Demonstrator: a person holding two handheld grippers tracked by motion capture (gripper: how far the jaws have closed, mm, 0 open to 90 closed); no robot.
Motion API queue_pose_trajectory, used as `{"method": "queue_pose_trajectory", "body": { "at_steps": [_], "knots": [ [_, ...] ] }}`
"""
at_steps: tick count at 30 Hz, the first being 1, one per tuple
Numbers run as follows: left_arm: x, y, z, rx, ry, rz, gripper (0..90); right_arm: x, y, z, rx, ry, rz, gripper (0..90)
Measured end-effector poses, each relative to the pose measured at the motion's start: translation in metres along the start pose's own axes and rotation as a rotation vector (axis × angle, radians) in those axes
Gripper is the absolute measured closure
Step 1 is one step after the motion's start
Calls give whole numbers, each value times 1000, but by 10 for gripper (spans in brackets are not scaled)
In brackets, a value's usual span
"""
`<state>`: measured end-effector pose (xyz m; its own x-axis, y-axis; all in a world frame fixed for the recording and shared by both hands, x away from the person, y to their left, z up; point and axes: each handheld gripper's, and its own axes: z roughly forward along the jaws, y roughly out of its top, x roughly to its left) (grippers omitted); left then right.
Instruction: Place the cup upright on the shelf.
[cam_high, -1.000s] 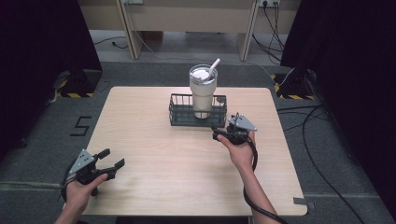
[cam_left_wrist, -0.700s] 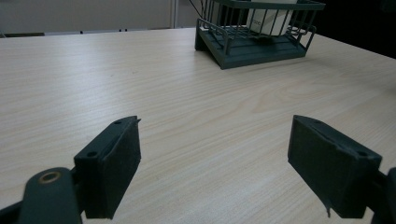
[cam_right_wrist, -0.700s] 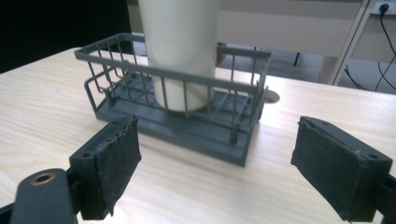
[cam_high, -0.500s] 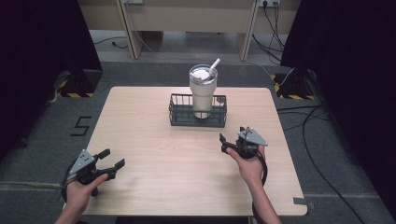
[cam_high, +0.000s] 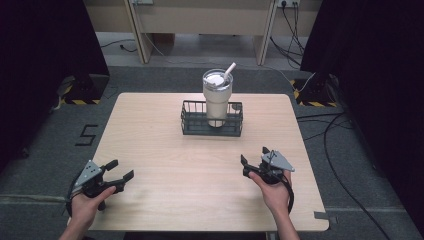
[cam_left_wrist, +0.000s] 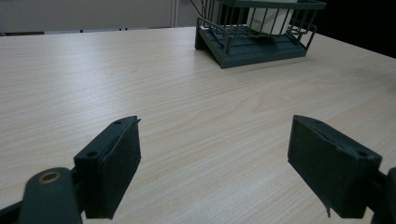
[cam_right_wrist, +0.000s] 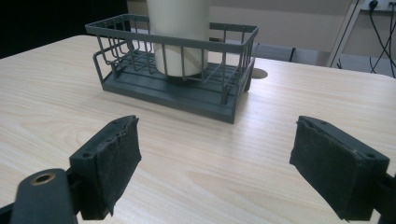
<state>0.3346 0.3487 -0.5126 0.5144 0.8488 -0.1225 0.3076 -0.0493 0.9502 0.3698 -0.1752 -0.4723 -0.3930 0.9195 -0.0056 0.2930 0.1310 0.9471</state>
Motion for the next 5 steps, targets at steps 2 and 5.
{"method": "queue_pose_trajectory", "body": {
  "at_steps": [2, 5],
  "knots": [
    [0, 0, 0, 2, 0, 1, 167, 0, -1, -3, -2, 0, 4, 155],
    [0, 0, 0, 2, 2, 1, 167, -1, -4, -6, -1, 0, 7, 155]
  ]
}}
